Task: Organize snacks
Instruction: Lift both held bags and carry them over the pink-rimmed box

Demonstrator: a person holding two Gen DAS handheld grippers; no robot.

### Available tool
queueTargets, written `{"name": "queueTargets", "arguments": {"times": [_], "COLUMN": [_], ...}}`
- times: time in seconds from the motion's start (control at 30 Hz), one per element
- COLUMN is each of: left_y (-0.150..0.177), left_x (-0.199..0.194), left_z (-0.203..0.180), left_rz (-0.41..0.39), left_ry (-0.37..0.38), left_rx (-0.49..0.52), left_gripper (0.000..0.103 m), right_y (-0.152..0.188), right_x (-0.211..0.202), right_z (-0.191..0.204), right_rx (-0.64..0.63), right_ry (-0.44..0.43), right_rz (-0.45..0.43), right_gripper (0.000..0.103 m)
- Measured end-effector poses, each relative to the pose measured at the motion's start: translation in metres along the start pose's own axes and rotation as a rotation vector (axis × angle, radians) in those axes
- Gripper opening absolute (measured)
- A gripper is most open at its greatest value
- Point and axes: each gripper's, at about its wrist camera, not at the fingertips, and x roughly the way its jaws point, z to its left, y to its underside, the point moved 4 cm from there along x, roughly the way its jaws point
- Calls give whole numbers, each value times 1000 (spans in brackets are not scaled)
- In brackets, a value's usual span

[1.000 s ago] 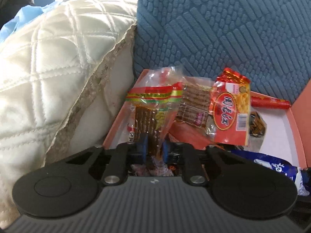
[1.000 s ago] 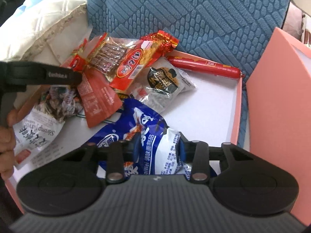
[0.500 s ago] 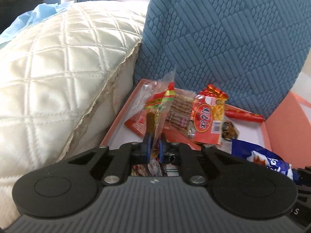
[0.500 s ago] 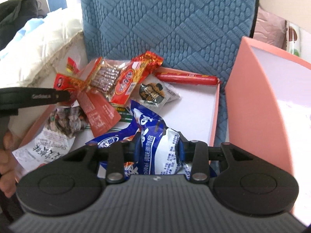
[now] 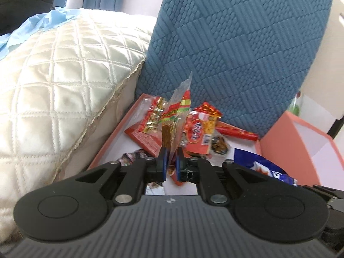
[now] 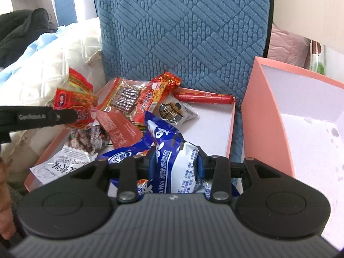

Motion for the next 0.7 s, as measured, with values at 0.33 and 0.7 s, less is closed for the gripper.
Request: {"name": "queueTargets", "arguments": {"times": [0.33, 0.7], "left_y": [13, -7], "left_x": [-55, -99], "left_z": [6, -18], "left_rz": [-18, -30], "left_ry": [42, 93], "left_rx": [-92, -94], "left_gripper": [9, 9], "right_y": [0, -18], "right_x": [-37, -86], "right_z": [-3, -15], "right_rx": [34, 61], "right_ry": [-5, 0], "right_rz": [-19, -37], "right_gripper": [39, 39]}}
